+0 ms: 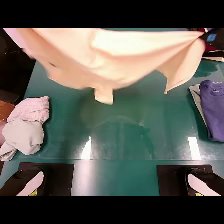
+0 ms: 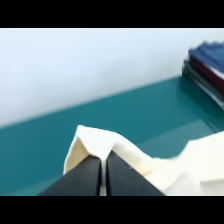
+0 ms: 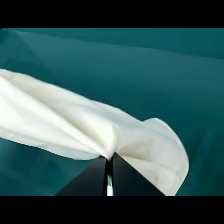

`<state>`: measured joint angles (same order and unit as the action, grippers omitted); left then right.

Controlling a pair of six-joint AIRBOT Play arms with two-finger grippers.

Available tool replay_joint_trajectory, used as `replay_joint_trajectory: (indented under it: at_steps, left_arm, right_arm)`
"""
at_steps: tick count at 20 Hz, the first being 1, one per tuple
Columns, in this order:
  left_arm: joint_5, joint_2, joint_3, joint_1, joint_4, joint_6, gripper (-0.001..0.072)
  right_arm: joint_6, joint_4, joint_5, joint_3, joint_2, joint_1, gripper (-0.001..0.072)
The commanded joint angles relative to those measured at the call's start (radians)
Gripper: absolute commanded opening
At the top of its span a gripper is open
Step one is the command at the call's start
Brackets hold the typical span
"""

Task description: Fold the shirts.

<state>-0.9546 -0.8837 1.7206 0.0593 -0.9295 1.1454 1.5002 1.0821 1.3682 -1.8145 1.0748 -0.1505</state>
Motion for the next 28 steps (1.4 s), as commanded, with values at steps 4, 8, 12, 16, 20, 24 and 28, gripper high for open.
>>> replay_joint_trajectory:
  at_steps: [4,8,12,16,20,24,28]
  left_arm:
    - [-0.066,0.034,0.394,0.0,-0.021,0.0,0.0026]
    - [-0.076,0.033,0.452,0.0,-0.023,0.0,0.0027]
    - [-0.089,-0.035,0.228,0.0,-0.04,0.029,0.0027]
    - [-0.225,-0.263,0.042,-0.001,-0.036,0.033,0.0027]
    - [-0.217,-0.54,-0.038,-0.002,-0.032,0.032,0.0028]
    - [-0.187,-0.748,-0.038,-0.002,-0.029,0.032,0.0028]
    - [-0.148,-0.79,-0.04,-0.001,-0.031,0.034,0.0243]
  right_arm:
    - [0.027,0.016,0.228,-0.276,-0.01,0.003,0.0016]
    - [0.095,0.018,0.264,-0.093,-0.121,0.003,0.0016]
    - [0.142,0.019,0.264,0.181,-0.153,0.003,0.0016]
    - [0.127,0.021,0.23,0.372,0.003,0.003,0.0016]
    - [0.034,0.021,0.009,0.473,0.232,0.003,0.0016]
    - [-0.01,0.019,-0.186,0.431,0.453,0.006,0.0017]
    - [-0.009,0.016,-0.211,0.277,0.598,0.006,0.002]
